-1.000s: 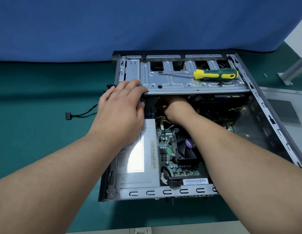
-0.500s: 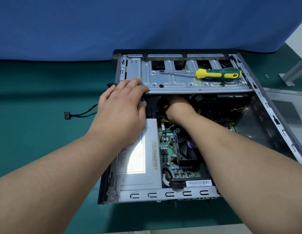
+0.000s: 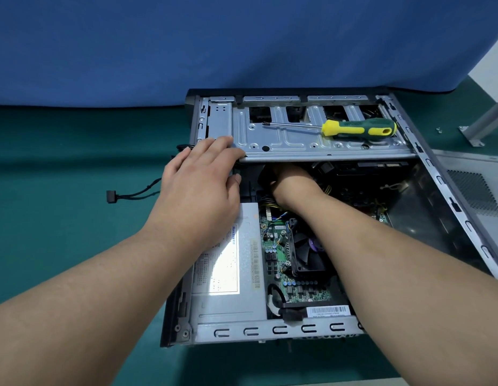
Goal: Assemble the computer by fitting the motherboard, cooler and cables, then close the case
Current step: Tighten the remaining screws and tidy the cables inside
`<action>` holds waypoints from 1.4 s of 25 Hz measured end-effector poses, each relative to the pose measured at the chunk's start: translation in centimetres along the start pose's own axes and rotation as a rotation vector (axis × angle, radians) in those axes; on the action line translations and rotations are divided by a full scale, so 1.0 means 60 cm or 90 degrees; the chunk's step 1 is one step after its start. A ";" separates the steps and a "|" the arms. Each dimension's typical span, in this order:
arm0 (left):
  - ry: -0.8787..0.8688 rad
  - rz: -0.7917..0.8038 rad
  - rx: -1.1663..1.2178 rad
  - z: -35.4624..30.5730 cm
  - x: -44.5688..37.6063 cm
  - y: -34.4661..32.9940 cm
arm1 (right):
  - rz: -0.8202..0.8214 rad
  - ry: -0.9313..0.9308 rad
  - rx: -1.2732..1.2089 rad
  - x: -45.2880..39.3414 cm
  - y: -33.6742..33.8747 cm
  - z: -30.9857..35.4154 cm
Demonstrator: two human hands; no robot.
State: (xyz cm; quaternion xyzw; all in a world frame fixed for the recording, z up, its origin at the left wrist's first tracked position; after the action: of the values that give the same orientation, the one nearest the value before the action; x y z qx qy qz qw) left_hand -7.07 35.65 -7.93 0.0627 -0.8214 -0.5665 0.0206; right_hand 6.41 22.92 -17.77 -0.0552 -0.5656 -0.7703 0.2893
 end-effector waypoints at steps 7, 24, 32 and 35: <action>-0.001 -0.001 -0.003 -0.001 0.000 -0.001 | 0.000 -0.001 0.004 0.005 0.002 0.000; 0.004 -0.007 -0.001 -0.002 0.000 0.002 | 0.002 -0.009 -0.012 -0.005 0.004 0.010; 0.002 -0.008 0.000 0.000 -0.002 0.000 | 0.001 0.010 0.033 -0.002 0.006 0.014; 0.000 -0.007 -0.001 -0.001 -0.002 0.000 | 0.000 0.028 0.076 -0.001 0.005 0.019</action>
State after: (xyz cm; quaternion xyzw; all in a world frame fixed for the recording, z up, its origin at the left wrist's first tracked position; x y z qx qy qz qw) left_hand -6.93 35.62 -7.91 0.0674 -0.8208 -0.5670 0.0178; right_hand 6.34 23.91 -17.17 -0.0205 -0.6040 -0.7362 0.3046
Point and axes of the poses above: each hand's wrist, its own x-axis away from the middle knuckle, its own y-axis out of the back of the hand, z = x × y, the point moved 5 cm from there along -x, towards the middle knuckle, and after that the axes turned 6 degrees about z, right-handed, at the moved point
